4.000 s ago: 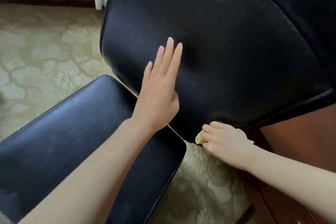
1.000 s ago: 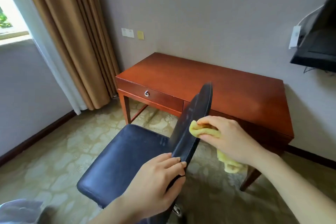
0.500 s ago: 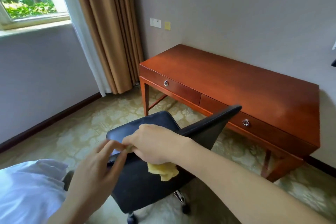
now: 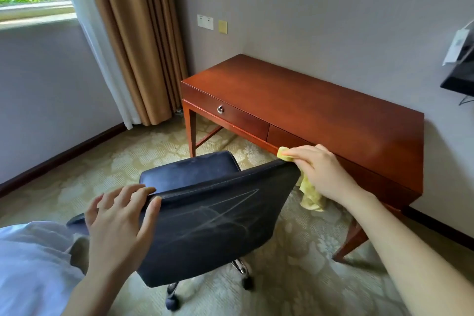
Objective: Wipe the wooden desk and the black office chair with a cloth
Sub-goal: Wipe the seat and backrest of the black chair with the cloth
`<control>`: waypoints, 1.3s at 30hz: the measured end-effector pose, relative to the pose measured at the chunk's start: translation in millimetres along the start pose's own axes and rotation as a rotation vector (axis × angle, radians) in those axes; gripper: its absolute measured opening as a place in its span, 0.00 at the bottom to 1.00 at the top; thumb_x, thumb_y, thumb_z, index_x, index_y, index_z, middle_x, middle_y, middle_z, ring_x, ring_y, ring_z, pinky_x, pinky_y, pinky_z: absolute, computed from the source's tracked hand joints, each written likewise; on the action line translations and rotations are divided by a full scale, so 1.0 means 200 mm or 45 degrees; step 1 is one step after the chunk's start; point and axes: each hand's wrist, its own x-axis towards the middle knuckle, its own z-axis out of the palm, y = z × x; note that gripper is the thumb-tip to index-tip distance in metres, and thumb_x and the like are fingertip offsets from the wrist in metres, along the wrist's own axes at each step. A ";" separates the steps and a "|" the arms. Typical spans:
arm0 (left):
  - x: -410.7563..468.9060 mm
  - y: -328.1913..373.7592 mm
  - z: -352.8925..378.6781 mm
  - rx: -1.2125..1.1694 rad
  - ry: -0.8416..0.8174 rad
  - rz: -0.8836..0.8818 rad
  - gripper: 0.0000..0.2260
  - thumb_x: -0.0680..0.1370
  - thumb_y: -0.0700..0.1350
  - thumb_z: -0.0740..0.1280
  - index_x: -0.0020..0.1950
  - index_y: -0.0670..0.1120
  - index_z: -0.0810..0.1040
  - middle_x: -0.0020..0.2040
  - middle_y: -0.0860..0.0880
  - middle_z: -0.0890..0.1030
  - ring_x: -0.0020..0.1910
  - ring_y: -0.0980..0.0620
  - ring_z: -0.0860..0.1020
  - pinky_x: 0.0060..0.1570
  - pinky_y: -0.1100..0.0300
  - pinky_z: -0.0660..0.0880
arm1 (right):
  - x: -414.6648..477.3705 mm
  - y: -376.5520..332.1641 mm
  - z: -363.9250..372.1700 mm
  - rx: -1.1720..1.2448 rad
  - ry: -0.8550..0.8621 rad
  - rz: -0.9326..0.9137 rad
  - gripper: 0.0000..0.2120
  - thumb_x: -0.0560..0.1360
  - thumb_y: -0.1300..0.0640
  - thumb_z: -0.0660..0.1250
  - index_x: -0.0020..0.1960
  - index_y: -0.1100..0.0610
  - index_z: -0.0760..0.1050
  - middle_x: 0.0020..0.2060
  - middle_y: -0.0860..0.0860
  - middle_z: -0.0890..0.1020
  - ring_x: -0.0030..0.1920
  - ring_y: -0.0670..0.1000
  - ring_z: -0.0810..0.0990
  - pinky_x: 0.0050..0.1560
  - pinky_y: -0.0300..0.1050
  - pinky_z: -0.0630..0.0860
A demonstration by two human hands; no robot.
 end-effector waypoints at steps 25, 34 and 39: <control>0.08 -0.34 -0.04 -0.082 0.084 0.116 0.19 0.78 0.57 0.52 0.41 0.49 0.79 0.38 0.55 0.76 0.42 0.50 0.71 0.50 0.54 0.59 | -0.19 -0.58 0.40 -0.015 0.812 0.310 0.11 0.77 0.66 0.63 0.56 0.61 0.81 0.48 0.58 0.83 0.46 0.53 0.76 0.45 0.42 0.71; 0.23 -0.63 -0.05 -0.265 0.015 0.302 0.20 0.77 0.58 0.52 0.38 0.49 0.78 0.35 0.55 0.75 0.40 0.50 0.71 0.50 0.55 0.59 | -0.18 -1.20 0.73 -0.192 0.617 0.184 0.11 0.78 0.65 0.60 0.51 0.60 0.82 0.44 0.54 0.85 0.45 0.53 0.78 0.41 0.40 0.70; 0.34 -0.80 -0.06 -0.302 0.046 0.423 0.20 0.78 0.57 0.52 0.37 0.49 0.75 0.34 0.57 0.69 0.39 0.51 0.69 0.48 0.57 0.57 | -0.20 -1.30 0.84 -0.145 0.650 0.187 0.13 0.80 0.62 0.59 0.58 0.57 0.80 0.51 0.51 0.83 0.51 0.49 0.76 0.49 0.38 0.72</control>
